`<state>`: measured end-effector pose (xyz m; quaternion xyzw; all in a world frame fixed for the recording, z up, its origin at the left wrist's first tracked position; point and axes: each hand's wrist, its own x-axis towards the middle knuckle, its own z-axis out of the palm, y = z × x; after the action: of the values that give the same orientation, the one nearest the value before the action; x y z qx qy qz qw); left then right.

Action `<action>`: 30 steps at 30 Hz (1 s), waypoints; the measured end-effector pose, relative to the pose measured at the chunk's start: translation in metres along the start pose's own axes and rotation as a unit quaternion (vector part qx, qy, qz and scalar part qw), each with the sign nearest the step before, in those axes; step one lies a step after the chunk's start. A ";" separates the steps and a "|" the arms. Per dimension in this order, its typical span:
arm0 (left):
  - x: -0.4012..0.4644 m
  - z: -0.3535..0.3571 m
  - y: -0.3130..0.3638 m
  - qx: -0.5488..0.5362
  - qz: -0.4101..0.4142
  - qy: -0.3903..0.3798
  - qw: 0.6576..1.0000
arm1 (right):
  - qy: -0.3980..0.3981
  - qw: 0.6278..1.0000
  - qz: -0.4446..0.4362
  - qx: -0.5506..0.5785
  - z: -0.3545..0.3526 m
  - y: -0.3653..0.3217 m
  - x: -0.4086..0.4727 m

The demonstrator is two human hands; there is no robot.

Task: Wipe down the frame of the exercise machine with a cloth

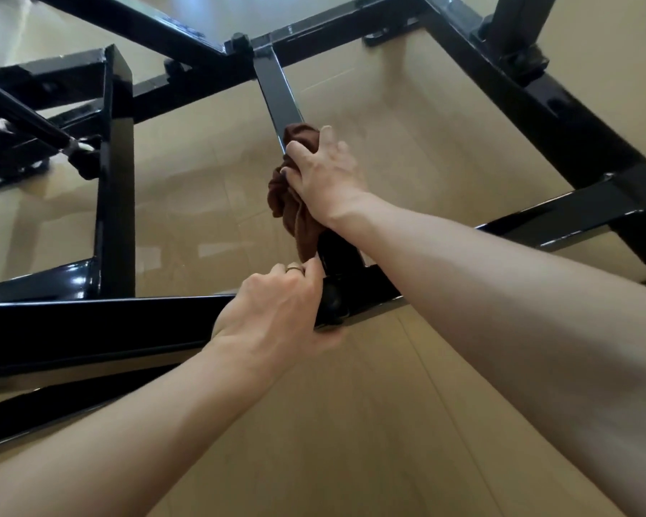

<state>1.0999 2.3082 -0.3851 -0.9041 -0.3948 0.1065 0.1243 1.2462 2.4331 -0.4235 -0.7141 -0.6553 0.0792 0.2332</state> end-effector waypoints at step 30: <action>0.071 -0.008 0.089 -0.167 0.061 -0.003 0.984 | 0.159 0.954 0.192 -0.165 -0.134 0.200 -0.175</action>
<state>1.2102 2.3010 -0.4117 -0.9341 -0.3517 0.0491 -0.0360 1.4593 2.2256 -0.4272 -0.8582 -0.4645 -0.1008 0.1938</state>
